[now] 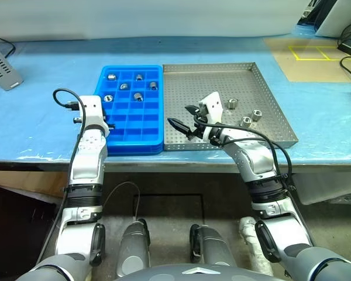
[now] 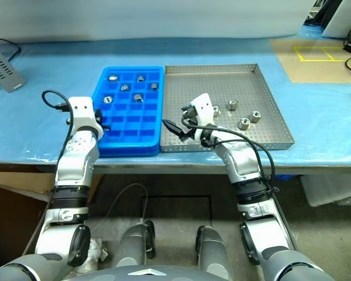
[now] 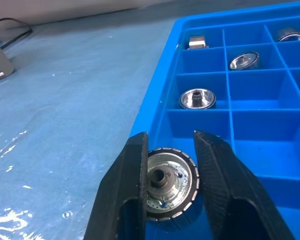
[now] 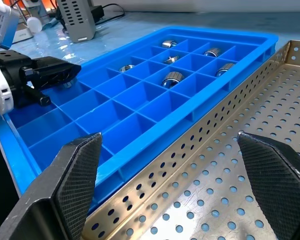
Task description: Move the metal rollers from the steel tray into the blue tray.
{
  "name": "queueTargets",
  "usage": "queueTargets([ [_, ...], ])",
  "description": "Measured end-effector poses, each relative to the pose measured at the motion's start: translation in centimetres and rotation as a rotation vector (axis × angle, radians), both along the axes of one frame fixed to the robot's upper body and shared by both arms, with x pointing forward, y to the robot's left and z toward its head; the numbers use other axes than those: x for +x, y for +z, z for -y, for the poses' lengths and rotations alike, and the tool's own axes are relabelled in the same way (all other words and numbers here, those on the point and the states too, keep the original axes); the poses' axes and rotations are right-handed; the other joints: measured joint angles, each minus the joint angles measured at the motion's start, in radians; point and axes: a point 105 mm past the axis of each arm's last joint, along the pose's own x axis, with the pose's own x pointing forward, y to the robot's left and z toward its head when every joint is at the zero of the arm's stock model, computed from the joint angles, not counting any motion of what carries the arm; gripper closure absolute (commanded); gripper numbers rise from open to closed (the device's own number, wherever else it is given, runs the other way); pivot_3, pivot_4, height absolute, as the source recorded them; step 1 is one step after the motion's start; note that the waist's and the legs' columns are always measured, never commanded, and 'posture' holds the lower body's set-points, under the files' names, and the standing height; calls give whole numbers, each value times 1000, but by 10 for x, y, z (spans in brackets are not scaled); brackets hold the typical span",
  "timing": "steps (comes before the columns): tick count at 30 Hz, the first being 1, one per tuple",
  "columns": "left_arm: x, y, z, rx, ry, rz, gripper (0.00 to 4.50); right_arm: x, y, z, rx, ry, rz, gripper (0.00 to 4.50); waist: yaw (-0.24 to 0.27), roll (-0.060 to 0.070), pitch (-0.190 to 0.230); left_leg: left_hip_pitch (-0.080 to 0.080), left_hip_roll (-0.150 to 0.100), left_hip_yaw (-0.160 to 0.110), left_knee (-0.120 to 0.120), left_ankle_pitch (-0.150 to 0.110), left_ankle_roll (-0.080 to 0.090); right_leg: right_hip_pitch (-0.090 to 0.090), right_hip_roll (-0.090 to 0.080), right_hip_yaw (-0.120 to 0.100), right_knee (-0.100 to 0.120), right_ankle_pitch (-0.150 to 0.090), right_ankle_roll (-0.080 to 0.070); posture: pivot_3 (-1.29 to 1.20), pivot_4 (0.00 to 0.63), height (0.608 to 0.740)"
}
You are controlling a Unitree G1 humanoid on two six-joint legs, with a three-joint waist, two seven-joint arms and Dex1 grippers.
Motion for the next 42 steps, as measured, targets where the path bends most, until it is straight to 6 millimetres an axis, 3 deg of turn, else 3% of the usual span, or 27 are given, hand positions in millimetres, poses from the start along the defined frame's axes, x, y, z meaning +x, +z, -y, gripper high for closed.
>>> queueTargets([
  [7,-2,-9,4,-49,-22,-41,740,1,0,2,-6,-8,2,0,-6,0,0,1,0,0,-1,0,-1,0,1,1,0,0,0,-125,150,740],
  [11,13,2,34,-150,-211,9,740,2,1,10,-4,-46,8,0,1,0,0,0,0,1,-1,1,-1,0,1,1,0,0,0,-208,150,740],
  [16,39,59,90,-147,-529,168,740,-1,11,34,52,-159,27,0,-8,0,0,0,-2,2,0,2,-2,0,0,3,-1,0,1,-361,150,740],
  [18,48,70,114,-150,-648,181,740,-3,18,51,79,-232,42,0,-17,0,0,1,-2,2,-1,2,-2,0,0,5,-1,0,1,-412,150,740],
  [20,55,67,132,-155,-728,153,740,-8,21,65,90,-282,53,0,-30,0,0,2,-2,3,-1,4,1,0,0,5,-1,1,1,-489,150,740],
  [23,63,47,162,-147,-845,50,740,-21,15,86,77,-373,43,0,-59,0,0,2,-3,3,-3,4,1,0,1,5,-2,1,1,-564,150,740],
  [28,62,29,205,-123,-979,-56,740,-35,9,106,63,-486,30,0,-104,0,0,2,-3,3,-3,1,5,0,1,6,-3,0,1,-670,150,740],
  [33,64,30,219,-96,-961,-87,740,-48,9,119,55,-569,39,0,-151,0,0,3,-3,3,-2,1,5,0,1,6,-3,0,1,-751,150,740],
  [42,71,11,205,-37,-813,-153,740,-60,9,132,43,-657,39,0,-248,0,0,-4,-4,2,2,-3,12,1,1,3,-11,1,2,-815,150,740],
])
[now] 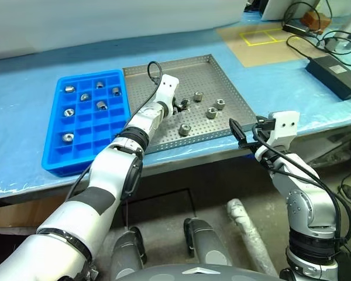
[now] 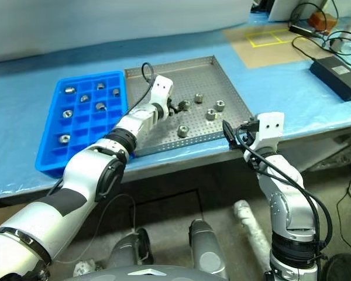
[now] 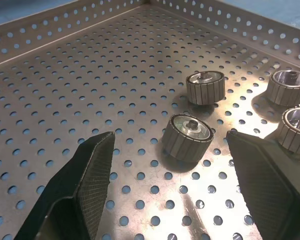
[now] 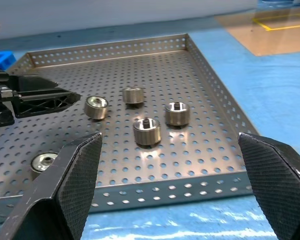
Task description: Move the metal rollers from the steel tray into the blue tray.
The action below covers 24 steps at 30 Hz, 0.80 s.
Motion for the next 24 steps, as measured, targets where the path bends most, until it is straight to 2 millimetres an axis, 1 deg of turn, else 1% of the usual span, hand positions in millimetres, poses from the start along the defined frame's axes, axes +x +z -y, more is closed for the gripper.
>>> queueTargets([
  [3,-1,0,3,2,-8,1,740,-2,1,1,-4,-11,3,0,-27,0,0,0,0,0,0,-2,3,5,-1,-2,-8,1,2,-842,150,740],
  [7,-1,0,5,9,5,0,740,-6,3,2,-10,-28,13,0,-57,0,0,0,-3,0,0,-4,7,7,-4,-3,-11,1,2,-878,150,740],
  [9,1,-1,0,24,43,5,740,-8,3,3,-12,-41,10,0,-72,0,0,0,-4,0,1,-6,9,8,-5,-4,-13,1,2,-895,150,740],
  [15,9,-2,-25,90,210,28,740,-15,-3,8,-16,-76,-7,0,-121,0,0,0,-10,-1,2,-8,13,12,-10,-5,-16,1,3,-915,150,740],
  [18,10,-3,-29,104,243,27,740,-17,-2,8,-19,-85,-3,0,-143,0,0,0,-15,-1,3,-10,16,14,-15,-5,-17,1,7,-929,150,740],
  [20,10,-4,-28,106,243,22,740,-18,1,10,-20,-95,6,0,-156,0,0,-1,-16,-1,4,-12,19,16,-16,-6,-22,2,10,-936,150,740],
  [24,9,-8,-30,109,265,1,740,-20,3,13,-22,-112,13,0,-177,0,0,-4,-17,-1,5,-14,23,17,-18,-6,-25,3,11,-957,150,740],
])
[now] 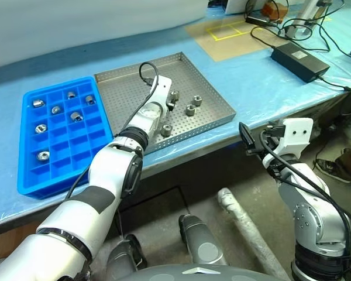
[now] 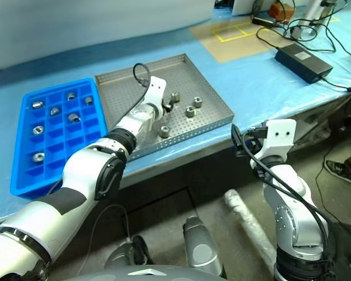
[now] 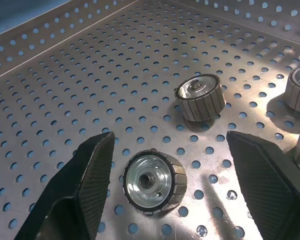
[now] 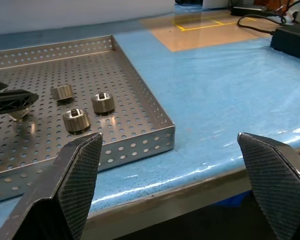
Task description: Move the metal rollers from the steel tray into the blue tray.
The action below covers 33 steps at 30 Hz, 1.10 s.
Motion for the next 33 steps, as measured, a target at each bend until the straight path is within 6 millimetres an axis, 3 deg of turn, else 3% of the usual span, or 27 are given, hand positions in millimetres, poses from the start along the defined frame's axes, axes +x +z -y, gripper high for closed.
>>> queueTargets([
  [8,-1,-11,-14,14,111,-48,740,-4,3,4,-8,-26,6,0,-37,0,0,-1,0,0,1,0,0,0,0,-1,0,0,5,-979,150,740],
  [11,-3,-21,-18,-13,139,-82,1317,-5,3,5,-8,-32,9,0,-49,0,0,-1,0,0,2,0,0,0,0,-1,0,0,6,-982,150,740],
  [16,-2,-20,-24,-97,193,-102,3030,-5,4,6,-11,-38,10,0,-53,1,-1,0,0,-2,6,-1,1,5,-1,-3,0,0,7,-979,150,740],
  [18,-1,-19,-23,-122,196,-102,3470,-5,5,6,-14,-40,12,0,-54,1,-1,0,0,-3,9,-2,2,6,-1,-3,0,0,7,-972,150,740],
  [26,0,-17,-28,-171,201,-105,3470,0,11,6,-20,-28,33,0,-75,1,-1,-3,-8,-4,13,-6,8,7,-11,-4,0,0,14,-879,150,740],
  [29,1,-15,-32,-169,202,-91,3470,8,11,-1,-16,12,27,0,-78,1,-1,-6,-13,-4,15,-8,11,5,-15,-5,0,1,16,-809,150,740],
  [33,7,3,-46,-134,219,1,3470,24,12,-19,-8,105,19,0,-74,2,-1,-16,-15,-5,19,-10,17,-1,-18,-6,0,2,17,-682,150,740],
])
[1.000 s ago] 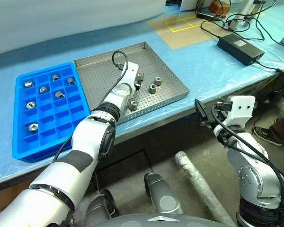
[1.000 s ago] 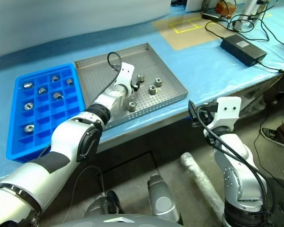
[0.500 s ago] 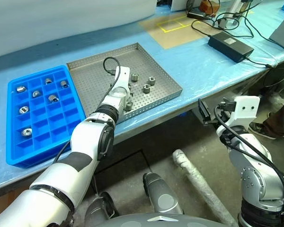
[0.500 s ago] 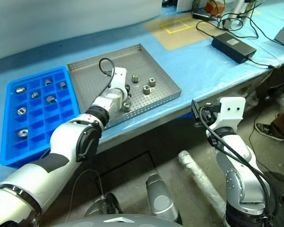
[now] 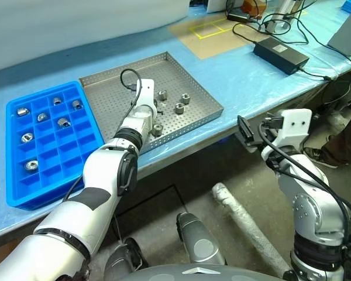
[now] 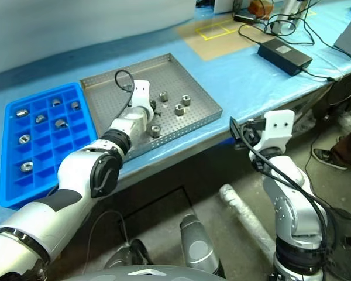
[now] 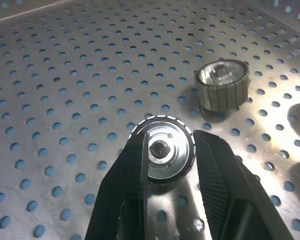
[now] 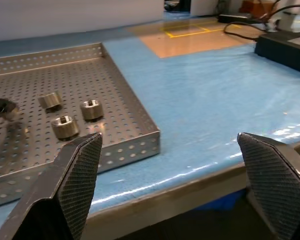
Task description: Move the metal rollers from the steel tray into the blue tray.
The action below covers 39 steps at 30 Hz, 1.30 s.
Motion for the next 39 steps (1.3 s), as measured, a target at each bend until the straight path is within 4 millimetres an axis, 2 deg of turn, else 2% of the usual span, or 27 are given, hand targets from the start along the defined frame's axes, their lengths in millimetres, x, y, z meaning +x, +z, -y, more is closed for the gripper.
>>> queueTargets([
  [4,6,28,-17,39,39,126,3470,20,1,-24,3,117,-6,0,22,0,0,-2,0,0,2,-1,2,0,-2,-2,1,0,0,-548,150,740],
  [9,5,61,-12,50,-51,309,3470,40,0,-59,16,280,-19,0,92,0,0,-1,0,-2,4,-1,3,0,-3,-3,8,0,0,-368,150,740],
  [12,0,53,-14,52,-87,341,3470,49,2,-75,21,365,-17,0,149,-1,0,1,0,-2,7,0,3,0,-5,-4,17,-1,-1,-258,150,740],
  [16,-21,31,-40,20,-59,377,3470,63,4,-92,39,475,-23,0,241,-1,1,0,3,-3,9,1,4,-2,-4,-4,24,-1,-2,-134,150,740],
  [19,-42,28,-51,27,-54,421,3470,70,7,-105,46,540,-18,0,321,-1,1,1,3,-2,12,1,3,-6,-5,-4,35,-8,-14,-52,150,740],
  [24,-70,27,-63,49,-27,416,3470,76,7,-132,46,654,-19,0,461,-1,1,2,6,0,10,5,-3,-5,-5,-7,37,-9,-17,21,150,740],
  [27,-77,15,-71,60,3,351,3470,76,6,-143,48,698,-19,0,515,-1,1,2,6,1,10,6,-6,-5,-5,-7,37,-9,-17,33,150,740],
  [32,-76,5,-73,66,-1,289,3470,76,2,-146,44,716,-24,0,545,-1,1,3,6,2,7,10,-17,-5,-5,-6,37,-9,-16,15,150,740],
  [39,-63,23,-55,55,-98,314,3470,77,1,-141,30,698,-24,0,540,-1,1,8,14,1,-5,19,-29,-8,3,-6,36,-9,-16,-59,150,740],
])
